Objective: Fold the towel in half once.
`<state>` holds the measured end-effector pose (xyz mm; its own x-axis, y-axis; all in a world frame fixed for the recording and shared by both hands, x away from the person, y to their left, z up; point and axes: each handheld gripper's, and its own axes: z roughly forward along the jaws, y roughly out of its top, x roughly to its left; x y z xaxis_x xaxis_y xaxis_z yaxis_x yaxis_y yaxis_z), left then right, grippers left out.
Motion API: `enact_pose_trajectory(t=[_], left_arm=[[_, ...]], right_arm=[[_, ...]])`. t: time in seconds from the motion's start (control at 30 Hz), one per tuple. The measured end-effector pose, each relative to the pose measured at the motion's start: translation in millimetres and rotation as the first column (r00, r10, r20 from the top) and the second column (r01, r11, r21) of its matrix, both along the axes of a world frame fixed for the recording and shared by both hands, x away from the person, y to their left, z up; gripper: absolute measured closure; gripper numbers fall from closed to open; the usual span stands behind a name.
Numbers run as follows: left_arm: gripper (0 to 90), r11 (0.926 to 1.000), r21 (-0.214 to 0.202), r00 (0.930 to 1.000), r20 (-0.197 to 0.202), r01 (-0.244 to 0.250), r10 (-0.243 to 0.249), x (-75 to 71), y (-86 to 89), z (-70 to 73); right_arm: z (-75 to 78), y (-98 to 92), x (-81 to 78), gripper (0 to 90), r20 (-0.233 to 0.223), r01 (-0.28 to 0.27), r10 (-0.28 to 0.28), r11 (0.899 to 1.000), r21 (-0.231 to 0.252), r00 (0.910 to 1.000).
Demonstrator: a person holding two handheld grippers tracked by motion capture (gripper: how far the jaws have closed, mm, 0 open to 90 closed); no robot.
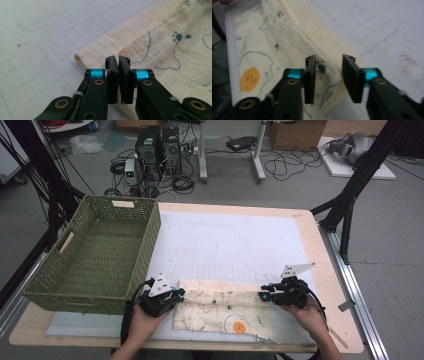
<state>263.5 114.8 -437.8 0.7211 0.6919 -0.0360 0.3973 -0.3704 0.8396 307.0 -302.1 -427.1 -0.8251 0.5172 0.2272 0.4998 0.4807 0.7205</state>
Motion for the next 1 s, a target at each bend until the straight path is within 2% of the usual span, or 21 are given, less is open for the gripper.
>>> enact_pose_trajectory(t=[0.07, 0.1, 0.2, 0.27, 0.33, 0.4, 0.47, 0.57, 0.67, 0.8, 0.87, 0.93, 1.0], left_arm=[[85.6, 1.0, -0.008, 0.9999, 0.012, 0.002, -0.002, -2.9, 0.8, 2.2], [85.6, 0.9999, -0.012, 0.9999, 0.016, 0.004, -0.004, -4.9, 1.9, 3.9], [85.5, 0.9997, -0.021, 0.9996, 0.025, 0.014, -0.013, -12.9, 6.9, 8.5], [84.7, 0.9991, -0.033, 0.9996, 0.013, 0.026, -0.025, -19.5, 9.7, 10.5], [76.6, 0.998, -0.047, 0.9991, 0.008, 0.042, -0.042, -26.0, 10.6, 13.0], [69.6, 0.9965, -0.051, 0.9977, 0.017, 0.066, -0.066, -34.0, 12.0, 18.3], [64.4, 0.9964, -0.048, 0.9972, 0.03, 0.07, -0.069, -37.5, 12.9, 23.3], [62.5, 0.9979, -0.038, 0.9975, 0.049, 0.052, -0.05, -32.5, 12.2, 28.0], [61.9, 0.9989, -0.043, 0.9987, 0.049, 0.018, -0.016, -20.7, 7.6, 25.4], [61.6, 0.9995, -0.019, 0.9989, 0.04, -0.025, 0.025, -1.5, -1.2, 15.6], [60.3, 0.9982, 0.002, 0.9979, 0.022, -0.061, 0.06, 9.6, -5.6, 10.0], [57.7, 0.9959, 0.026, 0.996, 0.025, -0.086, 0.086, 17.7, -9.1, 5.6], [55.0, 0.9931, 0.05, 0.9944, -0.004, -0.106, 0.106, 26.3, -11.4, 0.5]], right_arm=[[0.0, 2.8, -4.2, 83.3, 0.002, -0.042, 0.042, 0.999, -0.003, 0.9991], [1.4, 3.0, -7.2, 85.3, 0.016, -0.056, 0.056, 0.998, -0.004, 0.9983], [7.8, -0.6, -19.6, 85.7, 0.047, -0.078, 0.077, 0.997, 0.012, 0.9959], [10.7, -4.1, -30.3, 85.5, 0.046, -0.101, 0.1, 0.995, 0.024, 0.9939], [10.6, -7.4, -38.8, 81.8, 0.038, -0.126, 0.124, 0.991, 0.042, 0.9915], [10.2, -12.0, -46.5, 73.9, 0.01, -0.149, 0.148, 0.985, 0.086, 0.9889], [13.9, -15.9, -50.8, 67.7, 0.011, -0.153, 0.153, 0.982, 0.113, 0.9882], [18.1, -19.8, -45.5, 62.5, 0.022, -0.127, 0.126, 0.984, 0.128, 0.9918], [18.6, -19.4, -32.9, 57.6, 0.031, -0.069, 0.065, 0.99, 0.126, 0.9974], [10.4, -12.4, -13.2, 53.2, 0.046, 0.022, -0.024, 0.998, 0.055, 0.9987], [5.2, -9.8, -5.1, 50.5, 0.043, 0.049, -0.05, 0.998, 0.028, 0.9978], [-0.4, -8.6, 3.2, 49.7, 0.043, 0.087, -0.087, 0.996, 0.0, 0.9953], [-4.8, -7.6, 9.1, 49.3, 0.039, 0.102, -0.101, 0.995, -0.016, 0.9941]])
